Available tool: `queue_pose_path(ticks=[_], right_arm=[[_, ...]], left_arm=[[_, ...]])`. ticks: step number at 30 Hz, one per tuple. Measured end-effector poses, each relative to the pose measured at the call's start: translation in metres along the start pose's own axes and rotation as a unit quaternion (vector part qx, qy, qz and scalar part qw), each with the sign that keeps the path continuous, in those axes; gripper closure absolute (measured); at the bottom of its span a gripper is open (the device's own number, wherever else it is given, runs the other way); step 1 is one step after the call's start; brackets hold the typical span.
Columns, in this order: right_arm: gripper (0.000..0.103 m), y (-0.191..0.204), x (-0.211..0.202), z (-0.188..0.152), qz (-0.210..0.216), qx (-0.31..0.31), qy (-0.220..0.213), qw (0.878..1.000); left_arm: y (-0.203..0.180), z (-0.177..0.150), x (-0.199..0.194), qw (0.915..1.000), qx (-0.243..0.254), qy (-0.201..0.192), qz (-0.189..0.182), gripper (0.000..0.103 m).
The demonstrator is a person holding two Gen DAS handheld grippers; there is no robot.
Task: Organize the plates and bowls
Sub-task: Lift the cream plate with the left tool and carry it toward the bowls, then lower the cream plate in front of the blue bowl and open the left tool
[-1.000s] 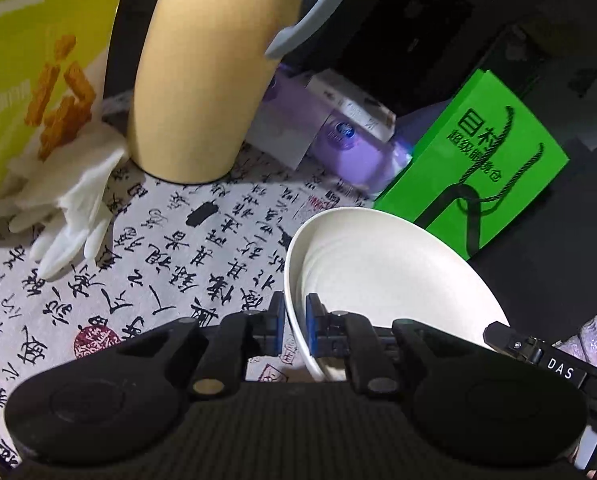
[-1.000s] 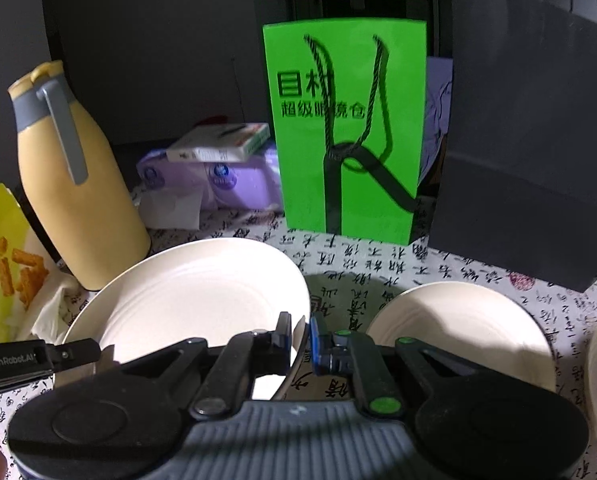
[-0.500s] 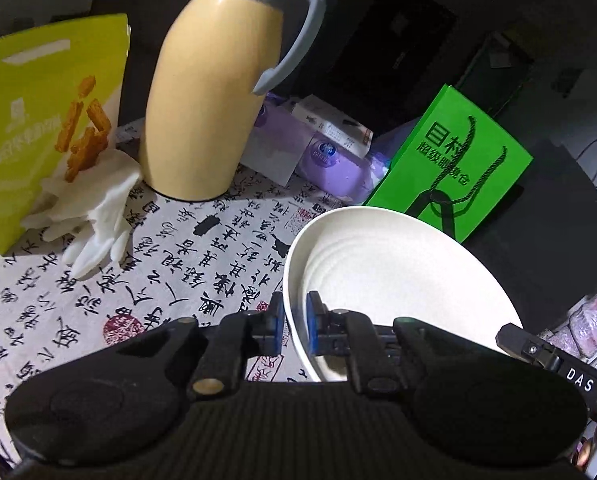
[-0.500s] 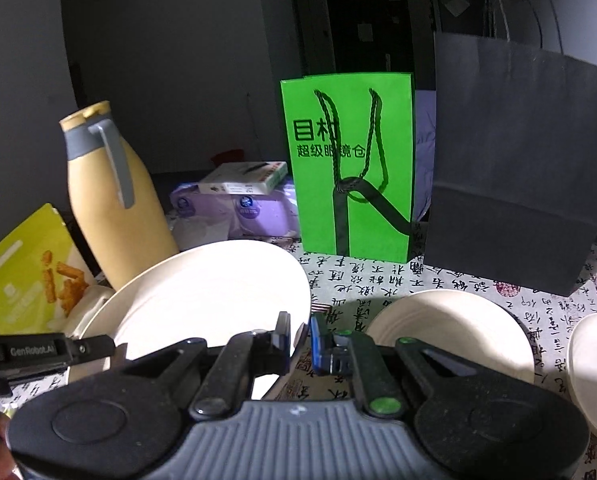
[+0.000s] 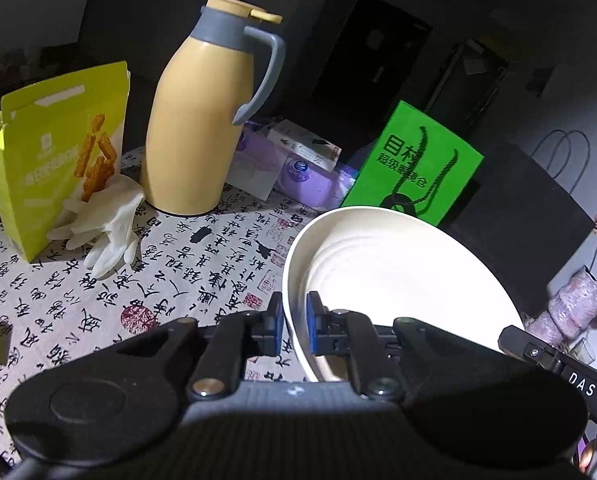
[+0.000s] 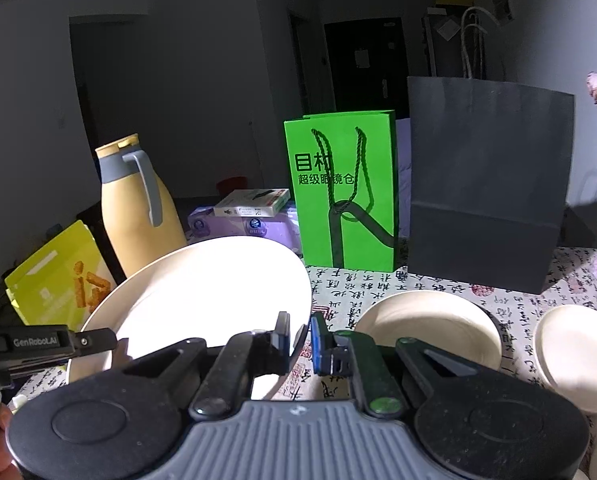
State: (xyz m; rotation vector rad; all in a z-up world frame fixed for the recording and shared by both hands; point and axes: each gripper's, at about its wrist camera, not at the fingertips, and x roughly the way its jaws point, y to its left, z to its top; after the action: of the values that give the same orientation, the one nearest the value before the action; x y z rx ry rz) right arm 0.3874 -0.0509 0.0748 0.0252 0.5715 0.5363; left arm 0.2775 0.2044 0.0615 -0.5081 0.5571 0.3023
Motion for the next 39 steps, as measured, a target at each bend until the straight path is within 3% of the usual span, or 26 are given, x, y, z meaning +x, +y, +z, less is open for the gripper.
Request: queue_pose_path(ticks=[25, 39], right_arm=[[0.093, -0.023, -0.122, -0.045, -0.012, 0.022, -0.038, 0.999], [0.093, -0.065, -0.189, -0.085, -0.034, 0.050, -0.062, 0.996]], left_arm=[[-0.045, -0.052, -0.103, 0.9982, 0.049, -0.027, -0.021, 0.093], [-0.088, -0.099, -0.130, 0.9945, 0.090, -0.014, -0.051, 0.092]])
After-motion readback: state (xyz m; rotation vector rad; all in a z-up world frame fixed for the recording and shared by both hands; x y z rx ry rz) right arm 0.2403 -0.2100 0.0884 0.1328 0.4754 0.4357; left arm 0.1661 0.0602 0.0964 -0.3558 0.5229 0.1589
